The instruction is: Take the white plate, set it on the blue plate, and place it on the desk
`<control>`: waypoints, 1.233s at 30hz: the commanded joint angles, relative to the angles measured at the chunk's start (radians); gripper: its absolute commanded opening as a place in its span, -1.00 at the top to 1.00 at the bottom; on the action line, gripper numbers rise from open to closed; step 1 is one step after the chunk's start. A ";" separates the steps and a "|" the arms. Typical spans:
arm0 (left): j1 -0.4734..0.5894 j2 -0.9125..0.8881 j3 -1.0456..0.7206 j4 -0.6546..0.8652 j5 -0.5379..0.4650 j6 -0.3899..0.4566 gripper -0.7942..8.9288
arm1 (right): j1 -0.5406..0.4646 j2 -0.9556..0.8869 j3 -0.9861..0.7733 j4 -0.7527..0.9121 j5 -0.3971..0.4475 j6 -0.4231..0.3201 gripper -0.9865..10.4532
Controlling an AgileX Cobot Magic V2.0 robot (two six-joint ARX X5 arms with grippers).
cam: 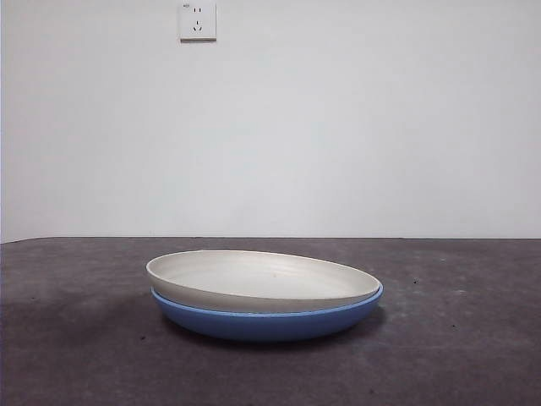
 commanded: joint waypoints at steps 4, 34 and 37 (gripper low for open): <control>0.205 -0.206 -0.304 0.250 0.000 0.015 0.78 | 0.010 0.003 0.006 0.011 0.001 -0.004 0.78; 0.360 -0.510 -0.822 0.566 -0.394 -0.130 0.78 | 0.010 0.003 0.006 0.012 0.001 -0.004 0.78; 0.359 -0.510 -0.828 0.583 -0.394 -0.130 0.78 | 0.010 0.003 0.006 0.012 0.001 -0.004 0.78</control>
